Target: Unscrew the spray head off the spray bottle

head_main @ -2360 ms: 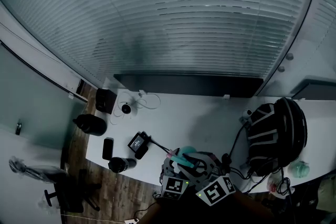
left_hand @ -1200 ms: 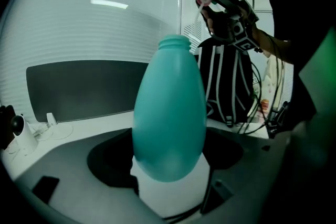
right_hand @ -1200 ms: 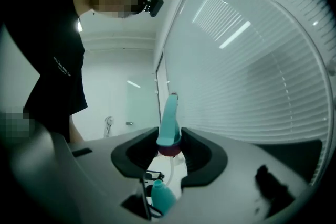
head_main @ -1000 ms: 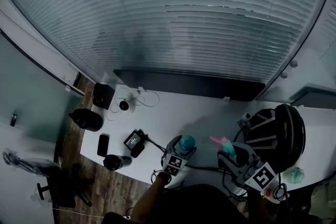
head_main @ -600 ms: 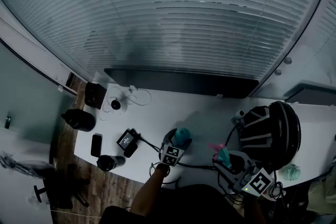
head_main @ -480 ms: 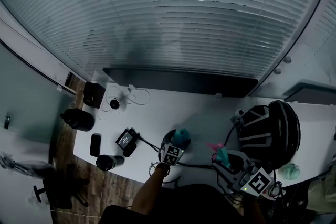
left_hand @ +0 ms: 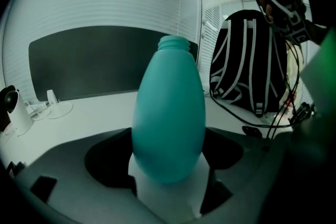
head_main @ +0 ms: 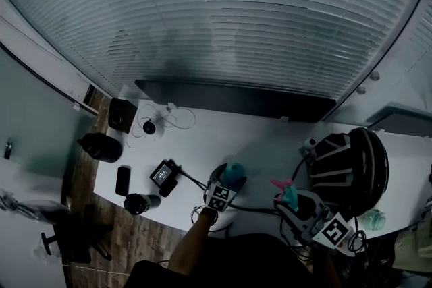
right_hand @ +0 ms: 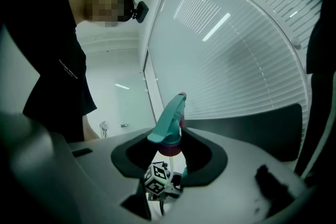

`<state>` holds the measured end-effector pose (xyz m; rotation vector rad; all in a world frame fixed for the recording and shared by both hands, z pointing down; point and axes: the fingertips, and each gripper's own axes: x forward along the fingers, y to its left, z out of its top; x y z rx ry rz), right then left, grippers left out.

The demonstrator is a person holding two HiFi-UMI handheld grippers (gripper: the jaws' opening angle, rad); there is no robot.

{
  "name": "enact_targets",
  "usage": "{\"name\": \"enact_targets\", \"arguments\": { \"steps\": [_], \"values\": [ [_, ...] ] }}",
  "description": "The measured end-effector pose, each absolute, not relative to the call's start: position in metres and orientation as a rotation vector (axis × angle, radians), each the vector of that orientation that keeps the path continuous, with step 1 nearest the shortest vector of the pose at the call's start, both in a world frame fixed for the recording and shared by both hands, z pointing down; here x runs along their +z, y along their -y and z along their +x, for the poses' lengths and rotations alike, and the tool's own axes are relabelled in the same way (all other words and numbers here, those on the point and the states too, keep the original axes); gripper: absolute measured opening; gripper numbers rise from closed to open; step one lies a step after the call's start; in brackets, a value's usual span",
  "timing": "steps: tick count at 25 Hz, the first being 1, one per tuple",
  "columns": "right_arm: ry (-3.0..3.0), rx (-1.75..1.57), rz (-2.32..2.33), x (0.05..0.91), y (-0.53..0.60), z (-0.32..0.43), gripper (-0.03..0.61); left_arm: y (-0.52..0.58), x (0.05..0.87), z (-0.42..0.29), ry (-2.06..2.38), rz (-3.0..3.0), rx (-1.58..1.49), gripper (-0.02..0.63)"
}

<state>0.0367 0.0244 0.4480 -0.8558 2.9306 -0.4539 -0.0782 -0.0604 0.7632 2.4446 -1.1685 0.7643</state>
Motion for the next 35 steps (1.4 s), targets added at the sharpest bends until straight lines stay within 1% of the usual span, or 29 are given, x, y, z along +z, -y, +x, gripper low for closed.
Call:
{"name": "enact_targets", "arguments": {
  "steps": [7, 13, 16, 18, 19, 20, 21, 27, 32, 35],
  "values": [
    [-2.939, -0.475, -0.816, 0.459, -0.025, 0.030, 0.135, 0.034, 0.745, -0.083, 1.118, 2.513, 0.774, 0.387],
    [-2.939, -0.464, -0.826, 0.456, -0.027, 0.032, 0.135, 0.054, 0.770, -0.086, 1.174, 2.451, 0.819, 0.387],
    [-2.933, -0.450, -0.846, 0.453, -0.029, 0.038, 0.135, 0.058, 0.790, -0.083, 1.149, 2.447, 0.853, 0.387],
    [-2.938, -0.449, -0.852, 0.453, -0.030, 0.039, 0.135, 0.056, 0.784, -0.075, 1.092, 2.466, 0.837, 0.389],
    [-2.940, -0.448, -0.854, 0.454, -0.030, 0.039, 0.135, 0.053, 0.781, -0.070, 1.044, 2.487, 0.822, 0.433],
    [-2.943, -0.448, -0.856, 0.455, -0.030, 0.039, 0.135, 0.050, 0.778, -0.065, 0.999, 2.513, 0.808, 0.491],
    [-2.943, -0.448, -0.856, 0.456, -0.029, 0.039, 0.135, 0.047, 0.774, -0.061, 0.971, 2.537, 0.799, 0.532],
    [-2.917, -0.486, -0.843, 0.465, -0.023, 0.036, 0.135, 0.036, 0.755, -0.072, 0.974, 2.582, 0.803, 0.538],
    [-2.936, -0.504, -0.817, 0.486, -0.021, 0.032, 0.135, 0.025, 0.711, -0.123, 1.264, 2.481, 0.624, 0.537],
    [-2.960, -0.518, -0.798, 0.505, -0.021, 0.026, 0.135, 0.000, 0.668, -0.131, 1.330, 2.508, 0.522, 0.537]
  ]
}}
